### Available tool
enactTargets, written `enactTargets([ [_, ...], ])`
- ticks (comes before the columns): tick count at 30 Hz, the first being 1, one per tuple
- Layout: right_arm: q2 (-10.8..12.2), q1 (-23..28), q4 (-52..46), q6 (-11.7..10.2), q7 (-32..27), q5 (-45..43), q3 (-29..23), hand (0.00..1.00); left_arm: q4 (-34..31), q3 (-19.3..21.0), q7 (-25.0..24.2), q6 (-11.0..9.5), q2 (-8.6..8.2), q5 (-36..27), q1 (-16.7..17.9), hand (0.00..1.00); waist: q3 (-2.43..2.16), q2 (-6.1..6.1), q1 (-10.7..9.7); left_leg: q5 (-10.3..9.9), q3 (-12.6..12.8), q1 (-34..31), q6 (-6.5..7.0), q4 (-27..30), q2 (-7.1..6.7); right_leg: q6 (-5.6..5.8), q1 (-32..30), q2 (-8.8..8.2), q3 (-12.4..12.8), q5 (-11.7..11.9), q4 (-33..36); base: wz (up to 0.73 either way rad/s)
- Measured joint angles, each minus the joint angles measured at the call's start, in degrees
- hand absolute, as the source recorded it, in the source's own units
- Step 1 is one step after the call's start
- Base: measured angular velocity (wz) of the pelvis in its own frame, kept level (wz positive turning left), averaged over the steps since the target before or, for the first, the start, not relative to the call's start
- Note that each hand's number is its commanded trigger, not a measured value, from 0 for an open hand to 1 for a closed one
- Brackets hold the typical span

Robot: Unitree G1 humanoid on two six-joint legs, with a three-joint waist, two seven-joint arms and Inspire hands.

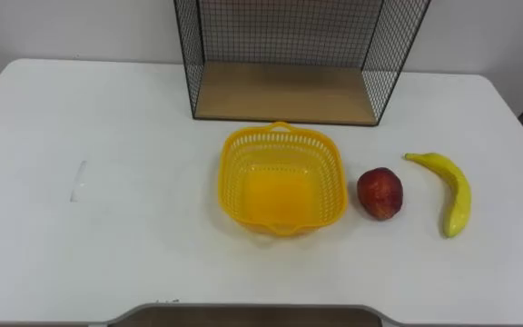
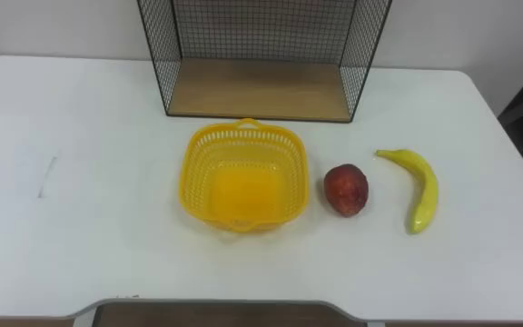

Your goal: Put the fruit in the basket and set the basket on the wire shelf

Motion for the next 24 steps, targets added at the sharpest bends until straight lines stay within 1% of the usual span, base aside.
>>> enactTargets([
  [5, -0.1, -0.12, -0.07, 0.02, 0.93, -0.35, -0.07, 0.0, -0.05, 0.16, 0.0, 0.0, 0.02, 0.05, -0.21, 0.0, -0.02, -0.01, -0.01, 0.0, 0.03, -0.03, 0.0, 0.01, -0.04, 0.03, -0.07, -0.02, -0.01, -0.06, 0.02, 0.0],
  [7, -0.15, -0.19, 0.0, 0.07, 1.21, -0.39, -0.07, 0.0, -0.04, 0.16, 0.0, 0.0, 0.02, 0.05, -0.33, 0.0, -0.14, 0.16, -0.02, -0.01, 0.05, -0.05, 0.0, 0.0, -0.04, 0.04, -0.07, -0.01, -0.03, -0.1, 0.03, 0.0],
  [8, -0.15, -0.17, 0.02, 0.1, 1.19, -0.39, -0.12, 0.0, -0.06, 0.2, 0.01, 0.0, 0.02, 0.06, -0.41, 0.0, -0.05, -0.05, -0.05, -0.01, 0.07, -0.06, 0.0, 0.01, -0.05, 0.05, -0.07, -0.02, -0.06, -0.13, 0.04, 0.0],
  [11, -0.14, -0.13, -0.08, 0.13, 0.86, -0.34, -0.15, 0.0, -0.18, 1.2, 0.08, 0.03, 0.01, 0.37, -0.51, 0.0, -0.24, 0.27, -0.04, -0.04, 0.09, -0.08, 0.02, 0.02, -0.05, 0.07, -0.07, -0.03, -0.08, -0.15, 0.04, 0.0],
  [12, -0.14, -0.14, -0.13, 0.14, 0.8, -0.4, -0.16, 0.0, -0.55, 1.4, 0.2, 0.01, 0.05, 1.21, -0.73, 0.0, -0.19, 0.14, -0.02, -0.05, 0.1, -0.08, 0.02, -0.02, -0.05, 0.07, -0.13, -0.03, -0.06, -0.15, 0.03, 0.0],
  [14, -0.14, -0.08, -0.14, 0.12, 0.8, -0.29, -0.18, 0.0, -0.59, 2.09, 0.61, -0.02, 0.04, 2.11, -0.34, 0.0, -0.27, 0.27, 0.02, -0.05, 0.1, -0.06, 0.02, -0.03, -0.05, 0.08, -0.11, -0.03, -0.05, -0.16, 0.01, 0.0],
  [21, -0.03, 0.13, -0.08, 0.14, -0.27, 0.23, -0.47, 0.0, -0.51, 2.88, 2.99, -0.02, -0.04, 2.2, -0.25, 0.0, -0.23, 0.11, -0.02, -0.05, 0.11, 0.03, 0.02, -0.02, -0.05, 0.08, -0.02, -0.04, -0.04, -0.15, 0.02, 0.0],
  [23, 0.0, 0.13, 0.17, 0.22, -0.31, 1.48, -0.58, 0.0, -0.47, 2.88, 3.6, -0.04, -0.08, 2.2, -0.31, 0.0, -0.24, 0.14, -0.08, -0.05, 0.15, 0.29, 0.02, 0.0, -0.06, 0.08, 0.28, -0.04, -0.06, -0.15, -0.02, 0.0],
  [24, 0.03, 0.25, 0.54, 0.26, -0.4, 2.79, -0.57, 0.0, -0.47, 2.83, 4.05, -0.08, -0.12, 2.19, -0.25, 0.0, -0.17, 0.02, -0.06, -0.06, 0.15, 0.43, 0.03, -0.02, -0.06, 0.1, 0.4, -0.03, 0.02, -0.17, 0.0, 0.0],
])
